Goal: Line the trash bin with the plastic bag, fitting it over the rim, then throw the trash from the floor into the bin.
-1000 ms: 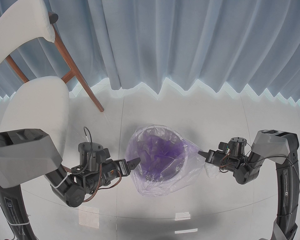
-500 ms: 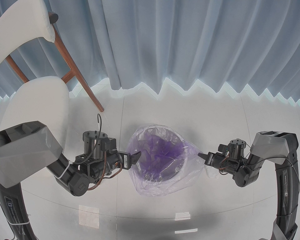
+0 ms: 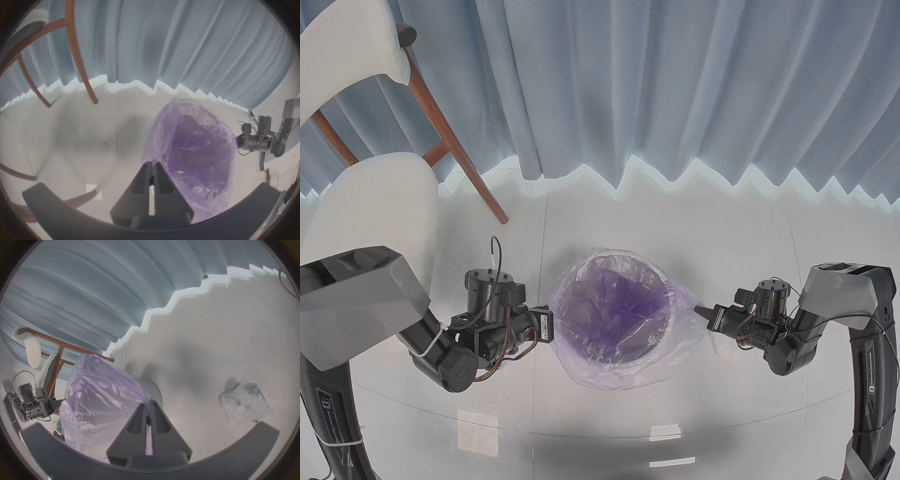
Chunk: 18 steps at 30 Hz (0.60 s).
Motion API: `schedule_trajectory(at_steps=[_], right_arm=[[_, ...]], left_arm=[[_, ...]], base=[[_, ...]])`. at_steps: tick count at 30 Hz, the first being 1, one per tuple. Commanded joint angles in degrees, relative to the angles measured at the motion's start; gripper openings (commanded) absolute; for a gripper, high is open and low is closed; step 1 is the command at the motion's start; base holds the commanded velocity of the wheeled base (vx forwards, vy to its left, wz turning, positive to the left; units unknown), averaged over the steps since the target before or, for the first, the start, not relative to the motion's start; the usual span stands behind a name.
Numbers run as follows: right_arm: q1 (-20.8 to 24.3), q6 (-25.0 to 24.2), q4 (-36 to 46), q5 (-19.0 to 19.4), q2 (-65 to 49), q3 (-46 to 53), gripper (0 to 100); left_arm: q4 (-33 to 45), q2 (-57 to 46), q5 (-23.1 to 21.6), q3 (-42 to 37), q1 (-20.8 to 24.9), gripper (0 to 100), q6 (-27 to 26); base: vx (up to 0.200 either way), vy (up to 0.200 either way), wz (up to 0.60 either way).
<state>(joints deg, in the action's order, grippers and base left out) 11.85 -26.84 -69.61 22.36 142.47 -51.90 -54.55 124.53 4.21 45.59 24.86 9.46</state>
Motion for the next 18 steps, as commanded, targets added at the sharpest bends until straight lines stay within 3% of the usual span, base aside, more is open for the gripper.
schedule_trajectory(at_steps=[1, 4, 18], right_arm=[[-0.3, 0.0, -0.4, 0.0, 0.2, 0.0, 0], [-1.5, -0.1, -0.7, 0.0, 0.4, -0.9, 0], [-1.1, -0.2, -0.6, 0.0, 1.1, -3.6, 0]], left_arm=[[0.0, 0.5, 0.5, -0.2, -1.8, 0, 0.8], [0.1, 1.6, 1.1, 0.3, -5.2, 0, 2.0], [0.6, 9.5, 1.6, 13.9, -4.3, 0, 8.6]], base=[[0.000, 0.000, 0.00], [0.000, 0.000, 0.00], [0.000, 0.000, 0.00]])
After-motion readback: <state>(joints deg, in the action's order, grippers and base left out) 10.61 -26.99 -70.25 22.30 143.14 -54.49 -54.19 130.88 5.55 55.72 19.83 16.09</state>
